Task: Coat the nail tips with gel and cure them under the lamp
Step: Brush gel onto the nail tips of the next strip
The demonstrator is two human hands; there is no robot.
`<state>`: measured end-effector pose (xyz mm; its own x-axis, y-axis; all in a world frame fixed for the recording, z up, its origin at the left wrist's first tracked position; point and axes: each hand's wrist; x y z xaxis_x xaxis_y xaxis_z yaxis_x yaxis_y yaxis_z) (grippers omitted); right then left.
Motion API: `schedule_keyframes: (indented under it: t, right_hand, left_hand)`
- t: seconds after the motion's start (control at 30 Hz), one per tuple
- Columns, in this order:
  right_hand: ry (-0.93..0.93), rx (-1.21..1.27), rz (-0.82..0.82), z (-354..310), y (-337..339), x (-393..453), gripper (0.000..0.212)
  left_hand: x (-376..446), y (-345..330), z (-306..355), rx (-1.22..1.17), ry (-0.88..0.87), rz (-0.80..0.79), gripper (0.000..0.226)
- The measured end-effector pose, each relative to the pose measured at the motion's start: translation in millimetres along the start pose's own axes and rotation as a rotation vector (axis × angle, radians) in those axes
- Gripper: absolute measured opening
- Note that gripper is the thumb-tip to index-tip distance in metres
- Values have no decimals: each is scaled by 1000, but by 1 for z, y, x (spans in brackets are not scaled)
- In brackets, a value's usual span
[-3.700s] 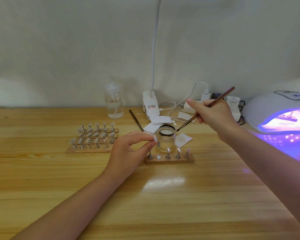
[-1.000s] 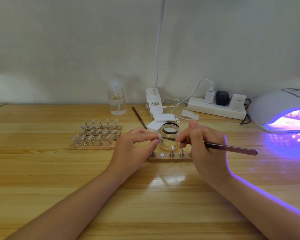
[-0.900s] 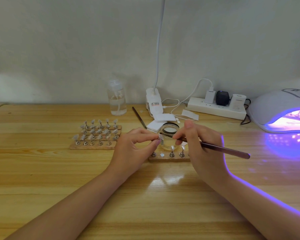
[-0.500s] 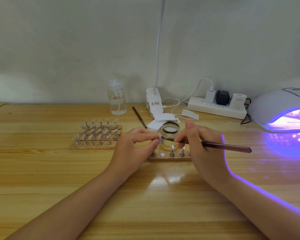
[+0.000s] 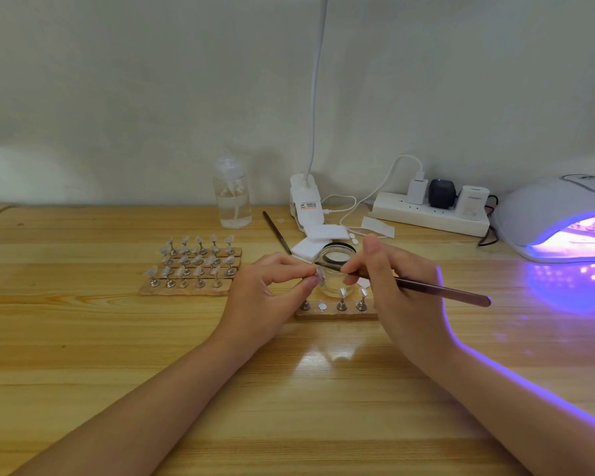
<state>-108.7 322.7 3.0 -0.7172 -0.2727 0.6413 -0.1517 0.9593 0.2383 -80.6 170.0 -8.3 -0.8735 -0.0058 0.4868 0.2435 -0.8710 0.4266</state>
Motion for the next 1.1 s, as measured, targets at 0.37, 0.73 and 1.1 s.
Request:
schedule_keyframes:
  t: [0.37,0.73,1.1]
  right_hand:
    - [-47,112,46,0,1,-1,44]
    - [-32,50,55,1,-1,0,36]
    - [-74,109,54,1,1,0,47]
  left_hand:
    - [0,0,1,-17,6,8,17]
    - [0,0,1,-29,-4,-2,18]
    - [0,0,1,-27,5,8,21]
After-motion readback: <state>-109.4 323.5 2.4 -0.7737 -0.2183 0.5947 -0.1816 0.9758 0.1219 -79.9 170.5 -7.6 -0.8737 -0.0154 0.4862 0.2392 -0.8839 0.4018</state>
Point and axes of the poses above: each hand's wrist, its own x-axis towards the middle knuckle, its own y-axis out of the back of the hand, z = x × y, and after that the axes turned 8 degrees about -z, right-handed
